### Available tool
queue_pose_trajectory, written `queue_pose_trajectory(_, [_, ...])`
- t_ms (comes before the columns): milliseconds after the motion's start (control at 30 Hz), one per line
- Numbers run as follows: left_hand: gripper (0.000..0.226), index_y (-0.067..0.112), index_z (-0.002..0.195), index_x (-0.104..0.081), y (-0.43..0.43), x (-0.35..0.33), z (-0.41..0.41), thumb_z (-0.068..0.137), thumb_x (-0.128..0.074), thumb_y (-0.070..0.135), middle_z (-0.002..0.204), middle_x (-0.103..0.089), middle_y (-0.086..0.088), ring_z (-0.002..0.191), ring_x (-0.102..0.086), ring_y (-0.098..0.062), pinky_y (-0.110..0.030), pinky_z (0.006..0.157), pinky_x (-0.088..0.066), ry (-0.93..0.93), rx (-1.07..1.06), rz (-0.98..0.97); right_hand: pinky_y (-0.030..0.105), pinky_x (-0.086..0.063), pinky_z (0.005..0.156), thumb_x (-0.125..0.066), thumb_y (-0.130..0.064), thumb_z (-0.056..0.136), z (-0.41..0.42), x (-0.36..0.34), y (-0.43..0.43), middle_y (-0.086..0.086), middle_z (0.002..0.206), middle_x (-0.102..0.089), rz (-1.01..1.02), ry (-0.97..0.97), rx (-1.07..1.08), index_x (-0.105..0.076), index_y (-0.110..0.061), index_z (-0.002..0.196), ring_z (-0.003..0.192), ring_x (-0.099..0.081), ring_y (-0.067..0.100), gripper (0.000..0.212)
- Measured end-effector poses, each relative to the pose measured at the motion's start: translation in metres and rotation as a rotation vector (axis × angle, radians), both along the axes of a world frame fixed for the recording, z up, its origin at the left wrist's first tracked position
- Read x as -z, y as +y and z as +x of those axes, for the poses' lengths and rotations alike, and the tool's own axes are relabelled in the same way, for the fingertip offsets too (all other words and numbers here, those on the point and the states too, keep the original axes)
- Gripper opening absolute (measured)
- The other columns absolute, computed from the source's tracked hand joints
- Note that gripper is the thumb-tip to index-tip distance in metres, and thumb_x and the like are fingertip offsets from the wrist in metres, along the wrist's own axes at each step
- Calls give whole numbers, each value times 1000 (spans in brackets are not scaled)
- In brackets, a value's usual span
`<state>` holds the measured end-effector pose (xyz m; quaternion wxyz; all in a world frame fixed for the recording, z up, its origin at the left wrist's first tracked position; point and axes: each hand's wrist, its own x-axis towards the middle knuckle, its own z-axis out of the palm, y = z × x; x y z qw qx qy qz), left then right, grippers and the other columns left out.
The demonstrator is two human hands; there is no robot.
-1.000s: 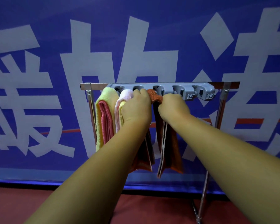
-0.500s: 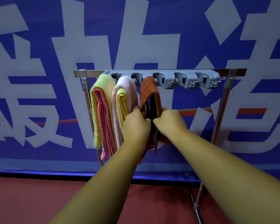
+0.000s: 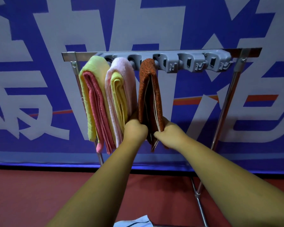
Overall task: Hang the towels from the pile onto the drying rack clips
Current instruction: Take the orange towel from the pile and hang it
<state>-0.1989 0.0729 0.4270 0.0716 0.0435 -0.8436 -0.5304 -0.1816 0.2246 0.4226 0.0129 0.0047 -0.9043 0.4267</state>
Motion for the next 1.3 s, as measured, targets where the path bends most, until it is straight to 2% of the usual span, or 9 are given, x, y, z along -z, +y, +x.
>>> queue_pose_trajectory(133, [46, 10, 104, -74, -11, 28, -23, 63, -53, 6, 75, -74, -19, 68, -74, -43, -57, 63, -64, -36, 34, 155, 32, -56, 61, -58, -19, 97, -3, 6, 4, 6, 104, -71, 17, 11, 136, -56, -28, 125, 78, -70, 20, 29])
queue_pose_trajectory(300, [22, -2, 90, -64, -6, -29, 32, 97, -46, -11, 59, -59, -6, 38, -60, -6, -16, 39, -46, 2, 9, 278, 28, -49, 58, -63, -27, 97, 0, -8, 9, -4, 102, -70, -66, 49, 150, -56, -29, 126, 80, -68, 13, 30])
queue_pose_trajectory(500, [20, 11, 85, -74, -6, -51, 28, 90, -59, 24, 78, -76, -12, 77, -76, -28, -52, 76, -64, 156, 24, 260, 19, -52, 72, -64, -30, 97, 2, -64, -8, -24, 108, -74, -276, 219, 72, -59, -57, 132, 96, -68, -3, 44])
queue_pose_trajectory(633, [22, 8, 83, -70, 2, -74, 30, 84, -58, 25, 75, -73, -12, 71, -69, -22, -52, 74, -63, 288, 25, 253, 11, -50, 68, -68, -26, 96, 1, -95, -17, -24, 100, -75, -354, 351, 97, -68, -49, 121, 92, -68, -8, 34])
queue_pose_trajectory(800, [42, 6, 110, -73, 5, -93, 35, 78, -52, 24, 97, -77, -9, 92, -73, -27, -49, 92, -62, 225, -3, 398, 29, -63, 75, -65, -24, 97, 8, -113, -22, -17, 96, -78, -430, 400, 156, -74, -48, 113, 90, -74, 8, 31])
queue_pose_trajectory(900, [45, 4, 110, -73, 3, -98, 44, 77, -49, 26, 99, -75, -15, 93, -71, -34, -45, 88, -60, 166, 18, 387, 33, -64, 70, -49, -10, 92, 18, -120, -21, -10, 93, -77, -423, 402, 195, -73, -44, 119, 85, -74, 15, 50])
queue_pose_trajectory(1033, [24, 14, 83, -69, 1, -111, 69, 91, -49, 25, 91, -75, -16, 86, -68, -31, -43, 82, -57, 67, 34, 416, 32, -55, 66, -45, -7, 91, 39, -128, -21, -3, 92, -75, -414, 439, 211, -74, -37, 116, 81, -70, 20, 48])
queue_pose_trajectory(1200, [29, 13, 91, -73, -5, -115, 88, 92, -49, 29, 92, -77, -10, 91, -72, -31, -43, 89, -58, 67, 17, 367, 28, -49, 61, -47, -9, 90, 57, -138, -19, -2, 88, -73, -360, 474, 201, -74, -33, 103, 75, -65, 16, 39])
queue_pose_trajectory(1300, [30, 12, 96, -74, -11, -120, 100, 95, -48, 27, 86, -76, -8, 80, -68, -25, -36, 75, -54, 165, 19, 322, 23, -46, 54, -47, -9, 89, 69, -145, -16, 1, 85, -70, -323, 484, 219, -73, -29, 102, 67, -59, 15, 36])
